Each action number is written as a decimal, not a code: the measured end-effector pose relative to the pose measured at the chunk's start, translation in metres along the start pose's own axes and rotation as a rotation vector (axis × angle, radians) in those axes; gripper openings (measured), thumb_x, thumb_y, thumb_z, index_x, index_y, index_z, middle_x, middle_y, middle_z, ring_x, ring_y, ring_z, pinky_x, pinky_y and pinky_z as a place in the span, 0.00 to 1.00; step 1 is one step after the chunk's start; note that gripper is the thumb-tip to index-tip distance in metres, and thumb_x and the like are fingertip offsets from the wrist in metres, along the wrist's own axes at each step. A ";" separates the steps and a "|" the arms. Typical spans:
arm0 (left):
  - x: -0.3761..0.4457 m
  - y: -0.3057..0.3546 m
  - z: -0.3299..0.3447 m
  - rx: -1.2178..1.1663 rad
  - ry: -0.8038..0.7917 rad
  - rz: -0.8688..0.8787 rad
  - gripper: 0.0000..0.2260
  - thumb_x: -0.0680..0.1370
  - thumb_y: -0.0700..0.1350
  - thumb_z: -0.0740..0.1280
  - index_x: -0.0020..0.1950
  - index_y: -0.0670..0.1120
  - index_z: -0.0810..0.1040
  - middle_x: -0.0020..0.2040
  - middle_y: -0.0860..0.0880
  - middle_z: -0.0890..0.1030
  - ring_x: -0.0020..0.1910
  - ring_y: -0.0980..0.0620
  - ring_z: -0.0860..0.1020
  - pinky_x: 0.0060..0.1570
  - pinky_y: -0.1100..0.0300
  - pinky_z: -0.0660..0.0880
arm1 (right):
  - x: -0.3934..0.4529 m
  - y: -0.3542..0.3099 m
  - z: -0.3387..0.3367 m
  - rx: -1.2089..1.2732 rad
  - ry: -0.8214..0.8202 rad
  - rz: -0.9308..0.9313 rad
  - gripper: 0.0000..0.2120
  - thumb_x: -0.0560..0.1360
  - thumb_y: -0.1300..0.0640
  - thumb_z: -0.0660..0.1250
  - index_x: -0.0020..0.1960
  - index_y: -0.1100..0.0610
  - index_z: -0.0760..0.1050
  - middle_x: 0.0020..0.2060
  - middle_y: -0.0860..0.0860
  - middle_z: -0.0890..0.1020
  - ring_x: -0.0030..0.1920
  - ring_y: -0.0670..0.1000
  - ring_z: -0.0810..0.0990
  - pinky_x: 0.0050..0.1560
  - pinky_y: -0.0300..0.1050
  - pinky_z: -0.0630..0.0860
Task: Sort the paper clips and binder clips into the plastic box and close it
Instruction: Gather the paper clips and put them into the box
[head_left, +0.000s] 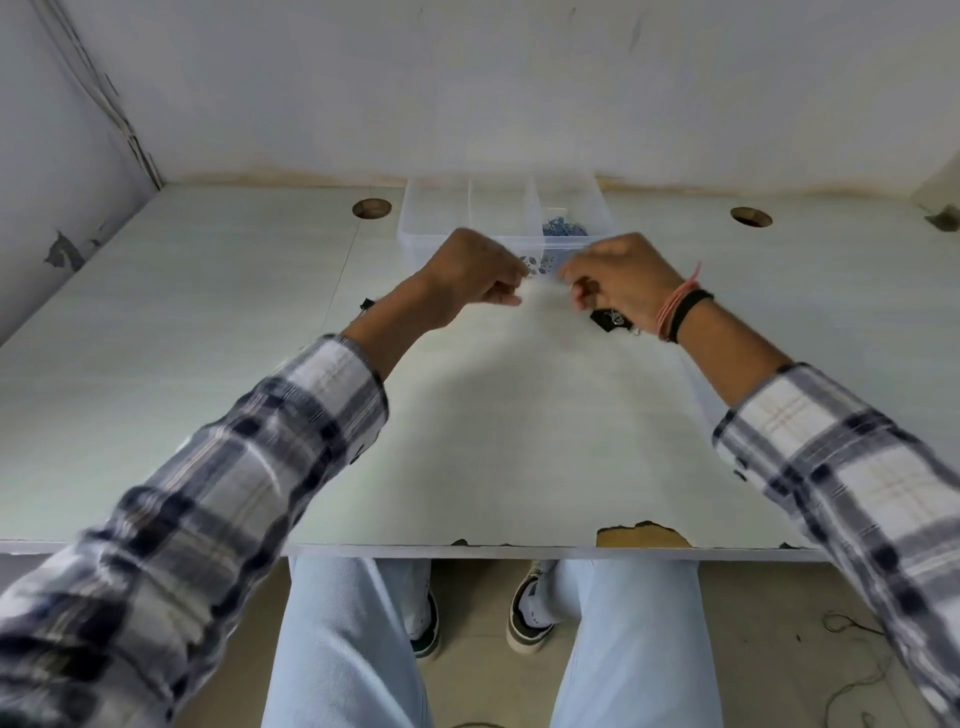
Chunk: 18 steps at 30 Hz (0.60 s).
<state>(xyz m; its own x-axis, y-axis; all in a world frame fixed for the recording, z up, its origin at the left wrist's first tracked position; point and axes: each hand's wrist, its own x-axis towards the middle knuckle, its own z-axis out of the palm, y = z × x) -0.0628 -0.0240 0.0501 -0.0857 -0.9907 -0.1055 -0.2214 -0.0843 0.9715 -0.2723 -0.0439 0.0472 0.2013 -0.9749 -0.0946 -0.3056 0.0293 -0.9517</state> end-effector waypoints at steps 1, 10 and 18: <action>0.012 0.010 0.007 0.010 0.022 -0.002 0.09 0.75 0.28 0.71 0.54 0.25 0.80 0.51 0.33 0.84 0.40 0.46 0.85 0.54 0.50 0.83 | 0.008 -0.005 -0.010 0.037 0.040 -0.005 0.12 0.75 0.67 0.70 0.54 0.75 0.78 0.37 0.59 0.80 0.32 0.53 0.79 0.38 0.47 0.84; 0.124 0.054 0.048 0.515 0.200 0.090 0.16 0.77 0.38 0.73 0.38 0.46 0.66 0.51 0.46 0.86 0.50 0.52 0.85 0.37 0.66 0.78 | 0.080 -0.030 -0.053 -0.300 0.234 0.039 0.05 0.70 0.66 0.75 0.42 0.68 0.82 0.32 0.60 0.82 0.34 0.56 0.81 0.31 0.42 0.79; 0.155 0.046 0.057 0.546 0.112 0.019 0.03 0.78 0.35 0.70 0.50 0.40 0.78 0.42 0.43 0.83 0.37 0.52 0.86 0.42 0.62 0.84 | 0.104 -0.023 -0.056 -0.426 0.215 -0.006 0.11 0.71 0.61 0.76 0.47 0.69 0.84 0.39 0.62 0.86 0.35 0.54 0.82 0.39 0.45 0.82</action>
<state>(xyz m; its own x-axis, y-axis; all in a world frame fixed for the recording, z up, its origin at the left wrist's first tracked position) -0.1417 -0.1753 0.0660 0.0027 -0.9993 -0.0368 -0.6949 -0.0283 0.7186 -0.2966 -0.1579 0.0754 0.0210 -0.9996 0.0162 -0.6682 -0.0261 -0.7435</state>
